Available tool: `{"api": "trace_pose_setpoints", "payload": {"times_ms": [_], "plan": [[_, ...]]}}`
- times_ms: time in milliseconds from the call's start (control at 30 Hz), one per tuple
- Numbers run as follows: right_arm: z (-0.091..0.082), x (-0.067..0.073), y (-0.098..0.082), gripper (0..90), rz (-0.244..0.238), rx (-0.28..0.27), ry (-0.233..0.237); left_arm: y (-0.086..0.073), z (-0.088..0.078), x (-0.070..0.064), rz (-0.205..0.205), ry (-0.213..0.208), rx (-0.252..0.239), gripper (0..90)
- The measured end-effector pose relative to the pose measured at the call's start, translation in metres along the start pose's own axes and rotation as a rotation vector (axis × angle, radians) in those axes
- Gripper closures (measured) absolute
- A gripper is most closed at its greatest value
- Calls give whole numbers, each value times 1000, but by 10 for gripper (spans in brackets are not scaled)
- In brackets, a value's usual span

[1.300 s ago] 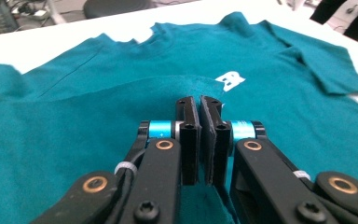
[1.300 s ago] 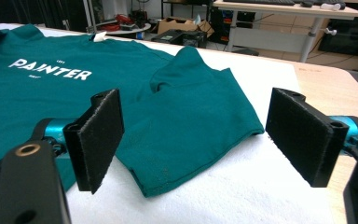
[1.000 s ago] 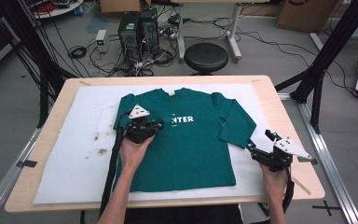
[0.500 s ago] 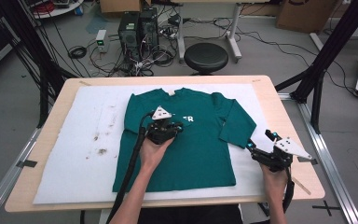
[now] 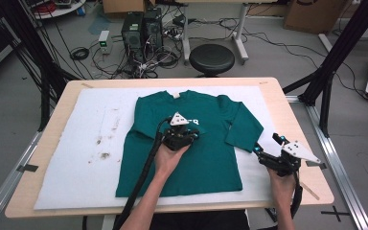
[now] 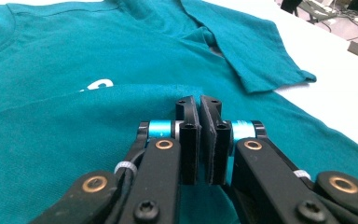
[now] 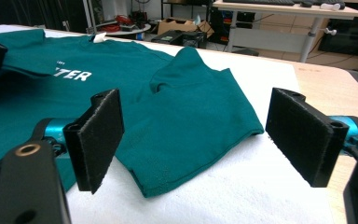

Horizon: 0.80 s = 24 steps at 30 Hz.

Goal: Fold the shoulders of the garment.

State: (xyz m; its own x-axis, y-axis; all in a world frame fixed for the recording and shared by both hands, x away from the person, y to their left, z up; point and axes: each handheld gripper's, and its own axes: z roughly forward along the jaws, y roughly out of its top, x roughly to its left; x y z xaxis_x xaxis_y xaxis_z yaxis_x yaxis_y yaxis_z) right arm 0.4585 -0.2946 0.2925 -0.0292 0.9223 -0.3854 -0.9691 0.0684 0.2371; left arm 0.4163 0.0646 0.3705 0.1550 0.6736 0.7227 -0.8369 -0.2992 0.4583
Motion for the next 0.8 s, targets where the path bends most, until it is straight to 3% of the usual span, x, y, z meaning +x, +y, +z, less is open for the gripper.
{"api": "trace_pose_setpoints", "payload": {"times_ms": [500,700,800], "plan": [[0,0,0,196,-5,1,-2,1,11,-10,4,-28,-4,858],[0,0,0,196,-6,3,-3,0,16,-18,37,-47,23,857],[0,0,0,196,-8,1,-1,0,16,-18,34,-53,21,856]]}}
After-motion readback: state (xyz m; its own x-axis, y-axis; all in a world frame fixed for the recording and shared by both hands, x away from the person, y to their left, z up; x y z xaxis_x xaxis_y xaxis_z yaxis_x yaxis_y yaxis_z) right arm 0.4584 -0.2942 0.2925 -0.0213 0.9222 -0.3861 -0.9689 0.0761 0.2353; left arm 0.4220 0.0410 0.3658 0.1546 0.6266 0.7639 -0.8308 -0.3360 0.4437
